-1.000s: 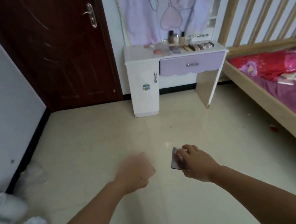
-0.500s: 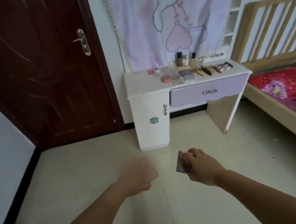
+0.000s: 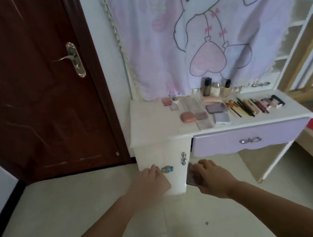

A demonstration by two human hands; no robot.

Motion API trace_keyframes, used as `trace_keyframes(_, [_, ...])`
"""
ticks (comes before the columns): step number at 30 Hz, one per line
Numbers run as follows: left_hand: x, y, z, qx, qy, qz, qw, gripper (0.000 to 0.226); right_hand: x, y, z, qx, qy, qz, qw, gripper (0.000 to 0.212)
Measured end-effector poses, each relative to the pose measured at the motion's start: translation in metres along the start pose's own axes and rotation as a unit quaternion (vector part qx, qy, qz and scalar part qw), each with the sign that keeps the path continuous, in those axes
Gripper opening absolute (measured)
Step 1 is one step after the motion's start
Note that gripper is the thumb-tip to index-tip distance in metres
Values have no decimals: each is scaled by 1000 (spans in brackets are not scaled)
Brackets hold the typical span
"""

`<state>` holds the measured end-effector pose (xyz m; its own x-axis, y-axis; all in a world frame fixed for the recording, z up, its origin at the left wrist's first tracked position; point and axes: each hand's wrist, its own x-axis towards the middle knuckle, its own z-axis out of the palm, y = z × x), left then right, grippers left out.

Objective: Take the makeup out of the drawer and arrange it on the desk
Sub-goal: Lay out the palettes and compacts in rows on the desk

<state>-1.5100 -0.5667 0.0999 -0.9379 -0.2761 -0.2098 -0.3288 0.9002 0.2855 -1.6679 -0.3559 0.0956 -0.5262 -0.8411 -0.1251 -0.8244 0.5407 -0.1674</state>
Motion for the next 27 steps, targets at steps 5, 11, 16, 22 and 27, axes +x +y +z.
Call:
trace_keyframes(5, [85,-22,-23,-16,-8,-4,1000,108,97,31,-18,6,-15,-19,1000,60])
trace_keyframes(11, [205,-78,-49,7,-20,11,1000,107,219,55,-23,7,-16,-17,1000,60])
trace_keyframes(16, [310,-119,-77,44,-65,56,995,110,305,72,-31,28,-23,39,999,57])
trace_keyframes(22, [394,-138,-85,89,-110,129,982,109,363,85,-27,5,-61,58,996,60])
trace_keyframes(27, [417,-143,-64,78,-117,167,976,103,389,97,-12,9,-105,32,994,64])
